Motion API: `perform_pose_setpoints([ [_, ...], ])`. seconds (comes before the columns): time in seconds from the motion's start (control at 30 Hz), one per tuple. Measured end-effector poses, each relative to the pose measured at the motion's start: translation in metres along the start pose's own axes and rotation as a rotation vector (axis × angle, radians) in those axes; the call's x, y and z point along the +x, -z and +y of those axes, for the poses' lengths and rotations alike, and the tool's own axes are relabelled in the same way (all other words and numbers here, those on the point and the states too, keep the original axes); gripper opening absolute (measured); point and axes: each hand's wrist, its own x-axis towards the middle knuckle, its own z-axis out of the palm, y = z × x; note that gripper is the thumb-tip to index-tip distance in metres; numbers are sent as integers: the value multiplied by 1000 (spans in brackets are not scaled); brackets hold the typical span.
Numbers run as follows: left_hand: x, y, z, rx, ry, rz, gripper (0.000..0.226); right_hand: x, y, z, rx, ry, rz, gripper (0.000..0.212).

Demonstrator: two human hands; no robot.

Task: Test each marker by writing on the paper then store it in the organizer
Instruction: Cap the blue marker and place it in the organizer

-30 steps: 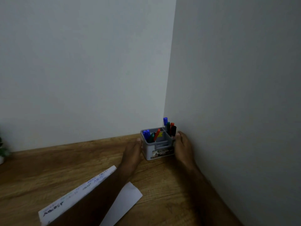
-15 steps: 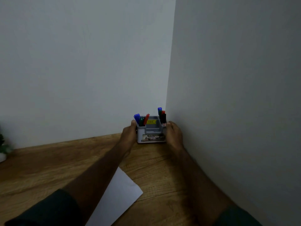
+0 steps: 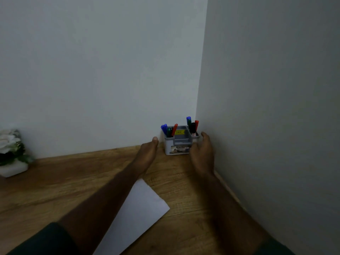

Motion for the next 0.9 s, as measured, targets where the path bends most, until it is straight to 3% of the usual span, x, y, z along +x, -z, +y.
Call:
perform_pose_setpoints([
  [0.13, -53, 34, -24, 245, -197, 42, 40, -50, -22, 0, -48, 170, -56, 53],
  [0.3, -129, 78, -49, 408, -241, 177, 39, -106, -35, -16, -133, 573, -528, 30],
  [0.4, -176, 92, -62, 464, -154, 280, 43, -130, -39, -16, -254, 583, -776, 32],
  [0.53, -223, 98, -73, 623, -55, 298, 58, -152, -40, -21, -415, 539, -800, 34],
  [0.7, -235, 100, -78, 867, -53, 58, 62, -164, -39, -25, -493, 489, -723, 35],
  [0.9, -204, 128, -81, 947, -97, -146, 63, -163, -37, -28, -536, 377, -680, 39],
])
